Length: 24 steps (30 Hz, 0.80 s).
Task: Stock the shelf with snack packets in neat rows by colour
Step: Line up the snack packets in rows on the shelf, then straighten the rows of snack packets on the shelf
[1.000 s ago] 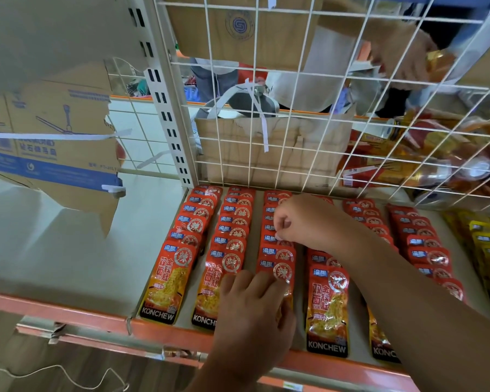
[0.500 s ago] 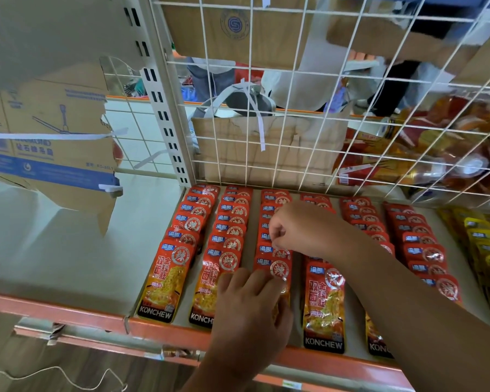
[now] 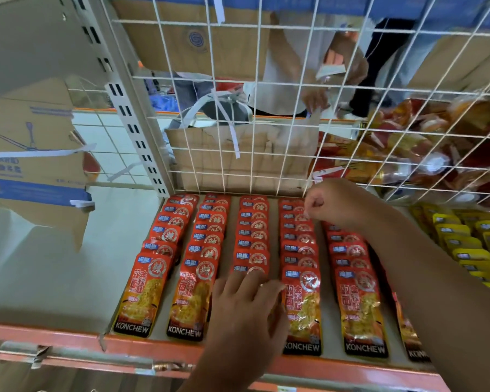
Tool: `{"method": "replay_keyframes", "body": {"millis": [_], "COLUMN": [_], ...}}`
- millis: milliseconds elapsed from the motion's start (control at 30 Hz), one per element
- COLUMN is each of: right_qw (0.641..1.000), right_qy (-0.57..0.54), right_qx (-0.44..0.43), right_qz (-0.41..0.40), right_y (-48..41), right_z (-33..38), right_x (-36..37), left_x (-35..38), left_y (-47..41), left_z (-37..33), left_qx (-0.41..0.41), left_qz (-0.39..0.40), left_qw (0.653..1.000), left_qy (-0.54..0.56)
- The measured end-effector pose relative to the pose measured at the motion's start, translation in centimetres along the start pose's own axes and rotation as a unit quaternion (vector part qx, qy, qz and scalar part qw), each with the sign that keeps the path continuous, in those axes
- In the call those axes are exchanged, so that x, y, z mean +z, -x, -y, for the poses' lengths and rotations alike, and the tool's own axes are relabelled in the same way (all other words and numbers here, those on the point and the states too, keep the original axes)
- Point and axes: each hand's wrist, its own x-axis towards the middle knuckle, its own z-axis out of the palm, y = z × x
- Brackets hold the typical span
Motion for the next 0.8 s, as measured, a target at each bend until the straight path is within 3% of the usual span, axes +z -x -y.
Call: {"method": "replay_keyframes", "body": {"millis": [367,800], "right_qw": [1.0,0.999], "right_qy": [0.01,0.033], "right_qx": [0.0,-0.022], "right_qz": [0.008,0.02], "right_y": [-1.7,-4.1], "right_z": [-2.2,-2.1], "right_x": [0.6,1.4], "left_x": [3.3,4.3], "left_y": [0.2,-0.1], "left_z": [-4.0,-3.7], "left_qx": [0.045,0.055], "left_qz": [0.04,0.012], "left_qw": [0.998,0.998], "left_qy": [0.012,-0.032]}}
